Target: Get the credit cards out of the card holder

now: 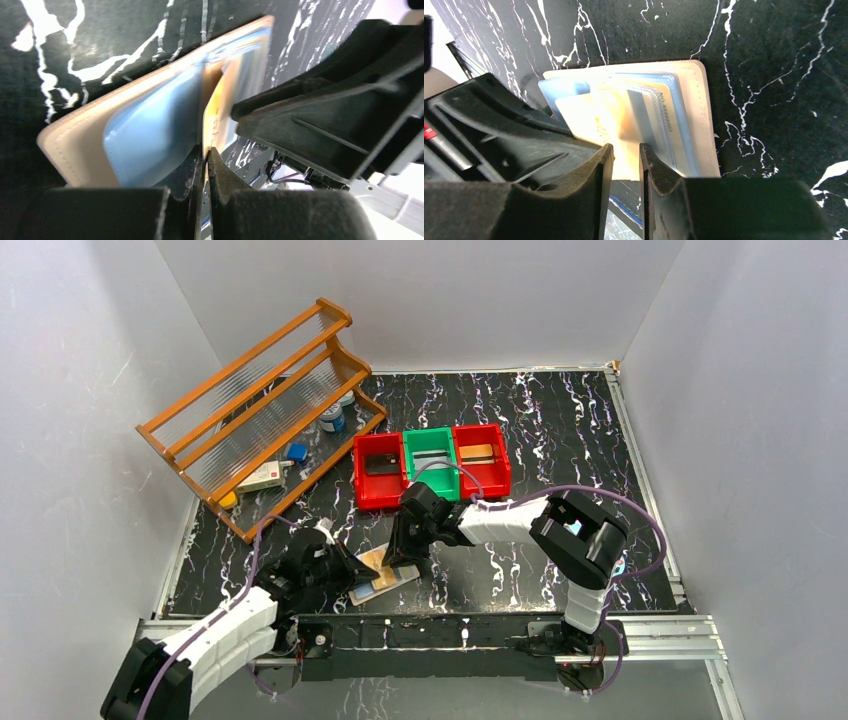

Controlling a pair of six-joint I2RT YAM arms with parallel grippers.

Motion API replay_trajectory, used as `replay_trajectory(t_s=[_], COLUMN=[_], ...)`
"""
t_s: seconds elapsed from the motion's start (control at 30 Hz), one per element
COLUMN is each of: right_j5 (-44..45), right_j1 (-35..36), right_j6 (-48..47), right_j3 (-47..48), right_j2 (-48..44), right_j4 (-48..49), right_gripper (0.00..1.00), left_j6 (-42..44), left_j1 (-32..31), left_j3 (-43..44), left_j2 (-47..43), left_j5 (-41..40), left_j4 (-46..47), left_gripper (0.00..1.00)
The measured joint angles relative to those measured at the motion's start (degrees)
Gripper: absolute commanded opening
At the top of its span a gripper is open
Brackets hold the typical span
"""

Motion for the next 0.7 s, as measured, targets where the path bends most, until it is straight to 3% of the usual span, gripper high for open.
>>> replay_trajectory(t_s=[0.47, 0.7], right_j5=[0.04, 1.42], right_j1=[-0.83, -1.31], right_j6=[1.36, 0.79], right_j3=[-1.81, -2.82], right_j2=[-0.94, -2.82], right_j4=[1.68, 1.46], right_gripper=[0.37, 0.42], left_j6=[5.90, 9.84], left_j1=[-0.15, -0.13], left_j3=[11.23, 16.26], left_j2=[-5.18, -4.72], left_j5=[-9.11, -11.63], left_j4=[-22.10, -27.69], left_gripper=[0.00, 0.00])
